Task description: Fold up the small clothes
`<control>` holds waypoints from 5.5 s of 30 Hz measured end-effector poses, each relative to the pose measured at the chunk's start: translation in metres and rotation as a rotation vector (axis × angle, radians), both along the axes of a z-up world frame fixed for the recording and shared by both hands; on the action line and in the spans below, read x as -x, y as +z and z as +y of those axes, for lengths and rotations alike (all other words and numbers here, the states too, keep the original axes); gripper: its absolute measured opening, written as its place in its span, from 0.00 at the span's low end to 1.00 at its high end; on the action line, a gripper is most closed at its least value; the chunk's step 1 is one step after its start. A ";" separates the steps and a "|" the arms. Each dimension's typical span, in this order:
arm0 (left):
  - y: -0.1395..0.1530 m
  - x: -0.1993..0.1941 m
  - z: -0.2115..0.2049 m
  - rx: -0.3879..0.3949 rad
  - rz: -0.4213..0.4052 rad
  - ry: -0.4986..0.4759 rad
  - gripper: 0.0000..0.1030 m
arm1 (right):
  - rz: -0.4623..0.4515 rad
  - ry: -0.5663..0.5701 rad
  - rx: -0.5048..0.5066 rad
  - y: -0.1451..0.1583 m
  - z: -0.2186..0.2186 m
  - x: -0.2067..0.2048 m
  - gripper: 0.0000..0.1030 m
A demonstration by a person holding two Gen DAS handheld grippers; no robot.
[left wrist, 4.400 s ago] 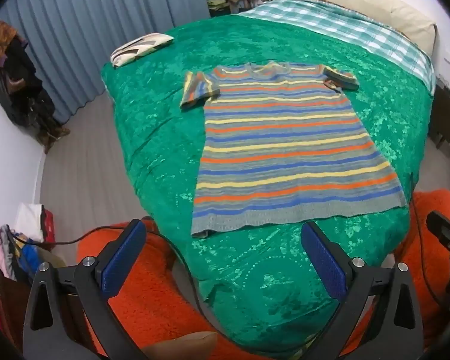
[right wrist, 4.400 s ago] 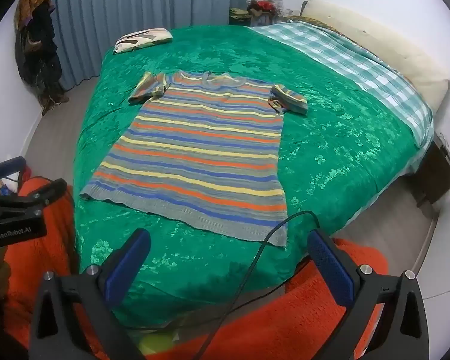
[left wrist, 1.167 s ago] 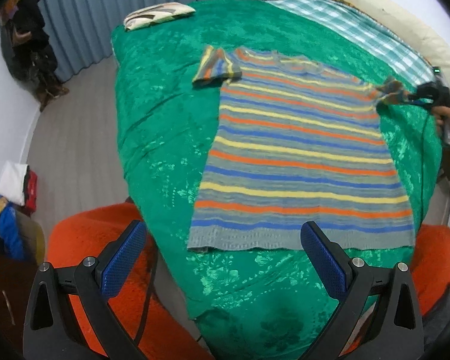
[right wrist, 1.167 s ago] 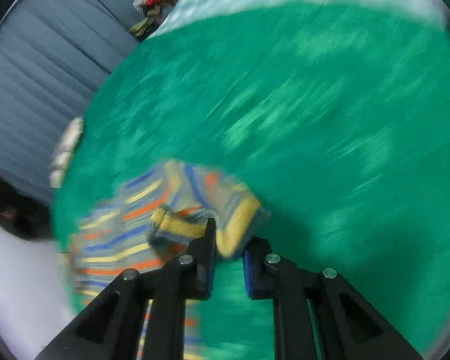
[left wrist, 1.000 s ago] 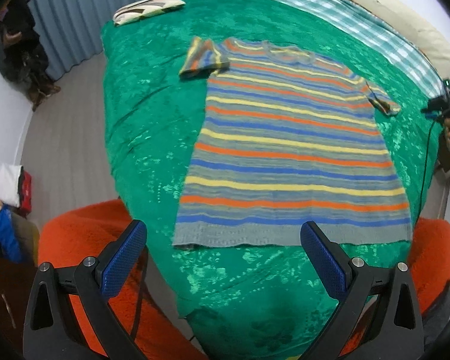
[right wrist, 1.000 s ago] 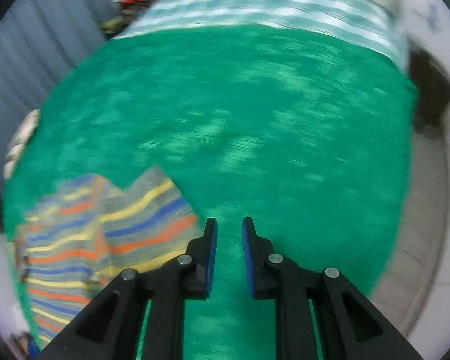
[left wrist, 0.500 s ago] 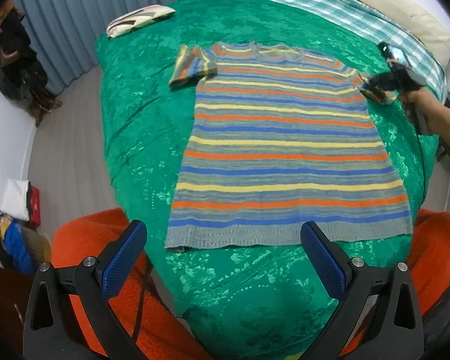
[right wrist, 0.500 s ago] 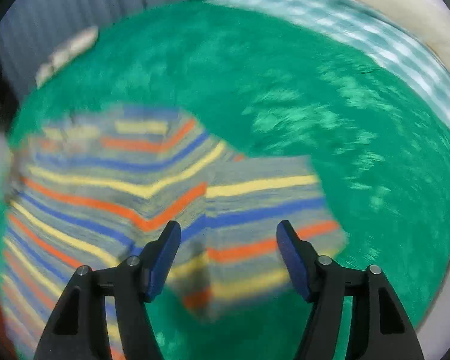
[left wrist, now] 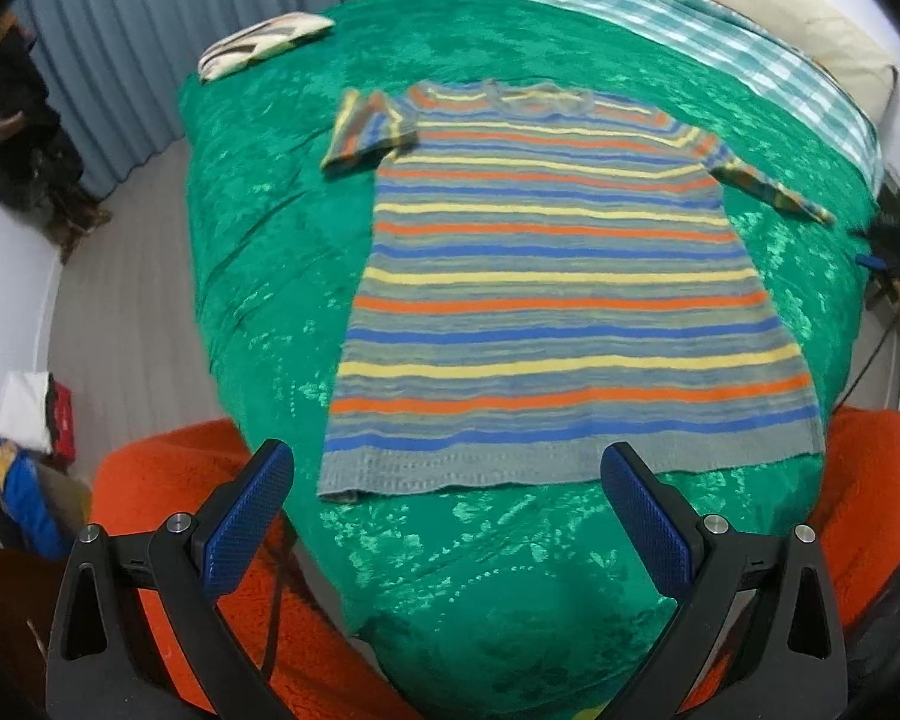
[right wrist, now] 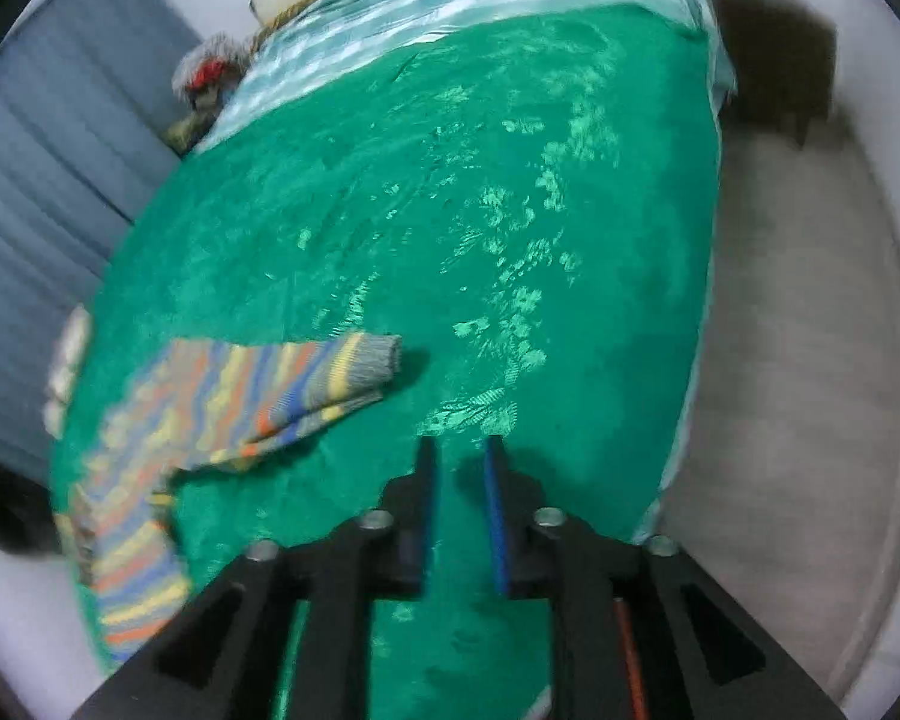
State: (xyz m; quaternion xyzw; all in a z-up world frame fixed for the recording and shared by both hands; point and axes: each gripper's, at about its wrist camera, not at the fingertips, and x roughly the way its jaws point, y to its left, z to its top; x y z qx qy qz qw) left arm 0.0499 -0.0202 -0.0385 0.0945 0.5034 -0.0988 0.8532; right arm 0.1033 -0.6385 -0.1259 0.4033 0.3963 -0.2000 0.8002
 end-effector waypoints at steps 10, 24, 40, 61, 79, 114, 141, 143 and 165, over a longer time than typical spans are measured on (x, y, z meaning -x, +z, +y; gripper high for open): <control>0.003 -0.001 0.009 -0.006 -0.013 0.046 0.99 | -0.154 0.090 -0.302 -0.043 0.033 -0.076 0.48; -0.010 -0.005 0.012 0.020 0.044 0.042 0.99 | -0.051 0.075 -0.148 -0.046 0.076 -0.029 0.04; -0.011 -0.008 0.027 0.019 0.027 0.079 0.99 | -0.177 -0.162 -0.295 -0.046 0.040 0.042 0.11; -0.036 -0.055 0.060 -0.061 0.114 0.061 0.99 | 0.086 0.004 0.151 -0.006 0.057 0.021 0.39; -0.106 -0.345 -0.046 -0.205 -0.039 -0.343 0.35 | -0.034 0.413 0.358 0.014 0.290 0.042 0.81; -0.083 -0.357 0.144 0.131 -0.047 0.170 0.87 | 0.008 0.529 0.367 0.059 0.246 -0.046 0.81; -0.113 -0.074 0.118 0.416 0.387 -0.099 0.03 | 0.122 0.721 -0.095 -0.015 0.279 0.076 0.05; -0.101 -0.071 0.126 0.452 0.374 -0.098 0.03 | 0.100 0.691 -0.136 -0.006 0.271 0.084 0.05; -0.010 -0.038 0.139 0.200 0.048 -0.007 0.71 | 0.235 0.677 0.249 0.047 0.293 0.118 0.37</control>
